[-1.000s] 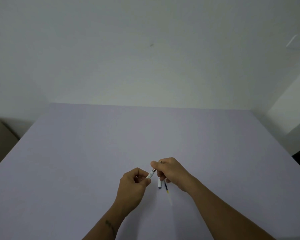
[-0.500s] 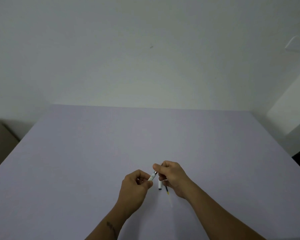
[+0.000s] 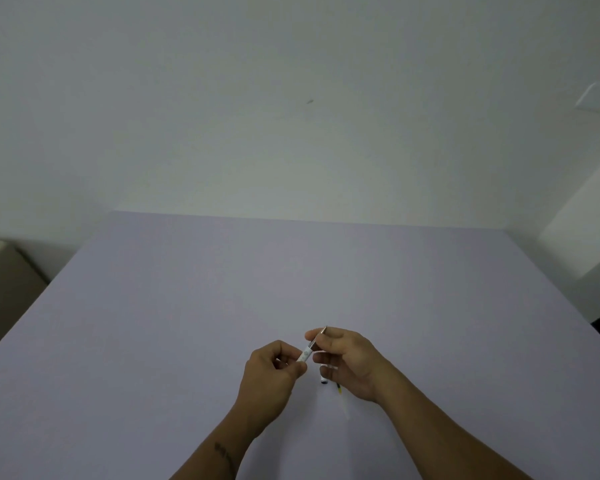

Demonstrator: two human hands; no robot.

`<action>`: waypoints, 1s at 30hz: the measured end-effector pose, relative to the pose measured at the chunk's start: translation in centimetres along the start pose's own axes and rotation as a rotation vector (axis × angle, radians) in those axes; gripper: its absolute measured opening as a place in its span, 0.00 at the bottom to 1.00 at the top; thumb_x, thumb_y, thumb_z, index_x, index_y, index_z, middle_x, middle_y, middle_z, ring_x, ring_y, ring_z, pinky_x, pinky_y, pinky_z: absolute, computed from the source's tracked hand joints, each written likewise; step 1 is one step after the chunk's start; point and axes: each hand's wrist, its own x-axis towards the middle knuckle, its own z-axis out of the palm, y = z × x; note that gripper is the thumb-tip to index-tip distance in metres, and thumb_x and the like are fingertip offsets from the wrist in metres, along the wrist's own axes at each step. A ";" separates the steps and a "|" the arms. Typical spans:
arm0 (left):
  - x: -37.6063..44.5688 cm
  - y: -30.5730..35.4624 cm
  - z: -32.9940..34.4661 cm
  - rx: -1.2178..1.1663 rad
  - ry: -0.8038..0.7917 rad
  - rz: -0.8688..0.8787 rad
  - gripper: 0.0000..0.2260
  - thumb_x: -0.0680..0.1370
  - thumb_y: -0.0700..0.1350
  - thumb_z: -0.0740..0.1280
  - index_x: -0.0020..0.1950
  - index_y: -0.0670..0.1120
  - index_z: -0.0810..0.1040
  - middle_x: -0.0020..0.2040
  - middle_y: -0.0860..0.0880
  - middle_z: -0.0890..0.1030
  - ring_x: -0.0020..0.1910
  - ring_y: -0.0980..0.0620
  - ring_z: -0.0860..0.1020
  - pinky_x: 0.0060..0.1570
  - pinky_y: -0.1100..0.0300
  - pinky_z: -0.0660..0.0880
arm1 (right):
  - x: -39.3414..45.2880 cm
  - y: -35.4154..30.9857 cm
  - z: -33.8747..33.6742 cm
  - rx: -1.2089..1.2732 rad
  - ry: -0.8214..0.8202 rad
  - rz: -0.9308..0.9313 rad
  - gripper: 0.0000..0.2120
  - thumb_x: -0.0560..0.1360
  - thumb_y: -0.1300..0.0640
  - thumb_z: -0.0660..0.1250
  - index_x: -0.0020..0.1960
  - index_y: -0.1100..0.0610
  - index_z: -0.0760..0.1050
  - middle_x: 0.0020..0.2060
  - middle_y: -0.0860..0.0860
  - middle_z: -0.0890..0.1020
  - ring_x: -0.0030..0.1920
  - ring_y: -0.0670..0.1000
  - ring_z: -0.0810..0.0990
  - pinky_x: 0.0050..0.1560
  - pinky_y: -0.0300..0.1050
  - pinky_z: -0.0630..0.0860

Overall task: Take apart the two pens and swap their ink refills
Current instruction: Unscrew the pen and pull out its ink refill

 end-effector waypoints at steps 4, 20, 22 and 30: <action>-0.1 -0.2 0.1 -0.020 -0.011 -0.004 0.05 0.73 0.41 0.73 0.38 0.49 0.83 0.30 0.54 0.78 0.30 0.55 0.72 0.34 0.60 0.72 | 0.4 0.2 0.8 -0.091 0.064 -0.011 0.13 0.76 0.54 0.71 0.34 0.56 0.76 0.35 0.52 0.79 0.38 0.50 0.77 0.37 0.43 0.74; 0.7 -0.7 -0.5 -0.043 -0.018 -0.053 0.04 0.72 0.42 0.73 0.38 0.50 0.83 0.33 0.53 0.79 0.28 0.57 0.72 0.32 0.62 0.71 | 1.0 0.0 1.0 -0.155 0.108 -0.078 0.07 0.77 0.60 0.68 0.43 0.58 0.84 0.36 0.51 0.82 0.38 0.49 0.78 0.38 0.42 0.75; 0.7 -0.8 -0.4 -0.042 -0.024 -0.063 0.04 0.72 0.42 0.72 0.39 0.50 0.83 0.34 0.52 0.79 0.30 0.56 0.72 0.33 0.60 0.71 | 1.3 0.2 1.3 -0.209 0.156 -0.075 0.12 0.76 0.57 0.71 0.35 0.56 0.80 0.34 0.52 0.78 0.37 0.49 0.77 0.37 0.43 0.74; 1.1 -1.3 -0.8 -0.062 -0.001 -0.069 0.04 0.73 0.41 0.72 0.39 0.49 0.83 0.34 0.52 0.79 0.30 0.55 0.72 0.33 0.60 0.71 | 1.7 0.4 2.2 -0.193 0.117 -0.032 0.09 0.78 0.53 0.69 0.45 0.59 0.81 0.38 0.52 0.80 0.40 0.51 0.78 0.38 0.44 0.75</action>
